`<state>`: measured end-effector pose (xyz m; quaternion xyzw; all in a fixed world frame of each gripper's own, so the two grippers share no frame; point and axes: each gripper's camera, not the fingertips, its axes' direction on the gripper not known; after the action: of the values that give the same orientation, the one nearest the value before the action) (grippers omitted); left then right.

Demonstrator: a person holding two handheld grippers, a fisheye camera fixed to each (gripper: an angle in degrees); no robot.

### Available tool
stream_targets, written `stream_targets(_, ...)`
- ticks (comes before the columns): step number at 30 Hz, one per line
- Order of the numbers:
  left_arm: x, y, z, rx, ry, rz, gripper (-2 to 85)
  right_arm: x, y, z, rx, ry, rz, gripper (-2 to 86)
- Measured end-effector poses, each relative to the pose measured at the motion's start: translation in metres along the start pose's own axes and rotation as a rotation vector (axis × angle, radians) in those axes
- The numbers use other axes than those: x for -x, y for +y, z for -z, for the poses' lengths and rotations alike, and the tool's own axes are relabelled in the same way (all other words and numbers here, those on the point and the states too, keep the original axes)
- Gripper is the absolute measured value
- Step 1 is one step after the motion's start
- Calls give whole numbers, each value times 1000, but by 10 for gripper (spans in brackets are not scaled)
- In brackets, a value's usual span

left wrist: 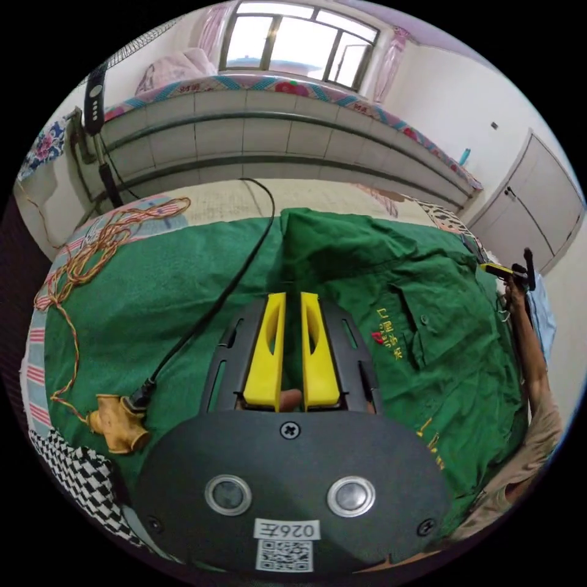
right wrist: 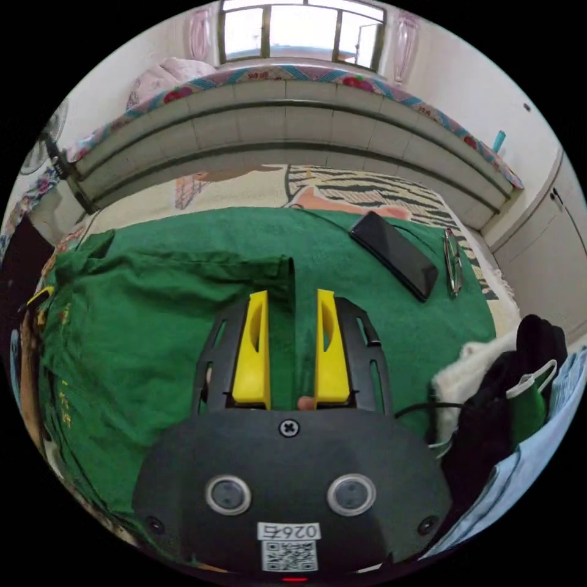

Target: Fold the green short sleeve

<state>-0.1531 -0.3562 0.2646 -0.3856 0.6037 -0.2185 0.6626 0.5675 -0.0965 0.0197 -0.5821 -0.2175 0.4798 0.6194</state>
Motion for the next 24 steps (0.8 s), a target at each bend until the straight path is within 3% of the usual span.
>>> stream_targets(4,-75,79,64,-257,90,-298,38,50,71,42,-137,-127,241,22)
stream_targets(6,-115,115,59,-291,-46,-498,4,72,92,31,-63,-53,373,-1)
stream_targets(8,-137,124,11,29,-256,-594,-3,85,108,-25,269,325,501,-8)
stream_targets(9,-138,125,-19,280,-303,-598,-4,86,113,-31,310,371,520,-9)
stream_targets(11,-141,128,-2,212,-261,-543,-1,101,135,0,201,382,551,-9)
stream_targets(13,-159,142,42,78,-93,-607,11,118,160,37,78,321,613,-10)
stream_targets(16,-189,173,75,-19,-13,-722,97,144,208,76,-59,327,735,-5)
stream_targets(19,-211,196,59,57,-44,-794,156,168,246,75,-65,407,860,2)
stream_targets(24,-223,204,19,197,-82,-812,163,179,262,32,80,418,941,36)
